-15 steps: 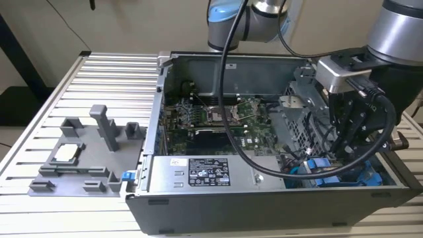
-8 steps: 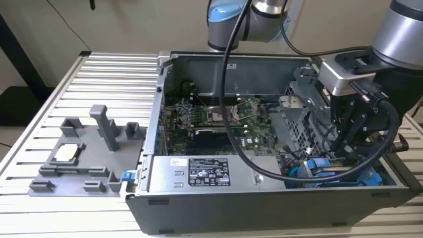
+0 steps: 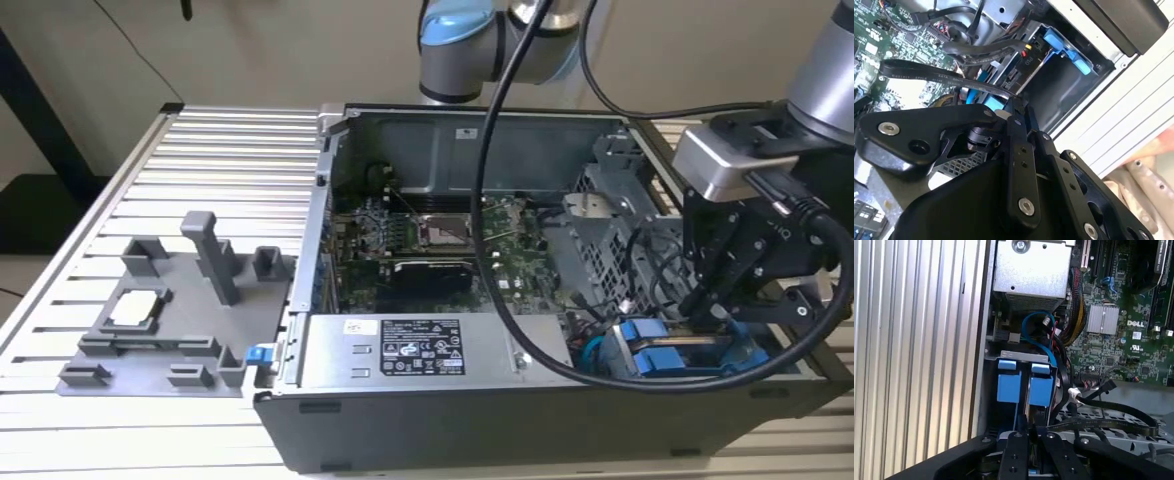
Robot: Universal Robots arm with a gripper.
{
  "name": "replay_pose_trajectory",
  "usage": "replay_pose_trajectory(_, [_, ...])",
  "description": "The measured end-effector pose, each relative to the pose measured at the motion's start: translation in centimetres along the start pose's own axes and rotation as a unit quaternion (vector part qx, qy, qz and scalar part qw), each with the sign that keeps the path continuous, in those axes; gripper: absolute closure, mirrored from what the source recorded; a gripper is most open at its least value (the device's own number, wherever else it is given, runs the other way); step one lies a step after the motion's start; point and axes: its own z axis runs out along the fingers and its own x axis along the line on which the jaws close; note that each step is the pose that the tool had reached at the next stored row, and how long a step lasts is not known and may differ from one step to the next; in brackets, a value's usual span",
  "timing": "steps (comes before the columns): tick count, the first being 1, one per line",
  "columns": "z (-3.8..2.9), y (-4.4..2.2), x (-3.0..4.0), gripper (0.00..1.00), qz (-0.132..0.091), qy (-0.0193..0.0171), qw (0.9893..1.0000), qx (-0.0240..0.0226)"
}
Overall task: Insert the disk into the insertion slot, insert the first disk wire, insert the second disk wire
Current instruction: 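Insert the first disk wire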
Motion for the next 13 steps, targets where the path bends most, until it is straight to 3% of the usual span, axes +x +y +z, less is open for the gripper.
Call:
replay_pose_trajectory(2, [0.06,0.01,0.02,0.84,0.003,-0.0027,1.0000,0.0000])
replay_pose_trajectory(9, [0.36,0.01,0.01,0.84,0.031,-0.0231,0.9993,0.0013])
replay_pose_trajectory(11, [0.40,0.01,0.00,0.84,0.035,-0.0352,0.9988,0.0022])
replay_pose_trajectory(13, [0.40,0.01,0.00,0.84,0.036,-0.0530,0.9979,0.0034])
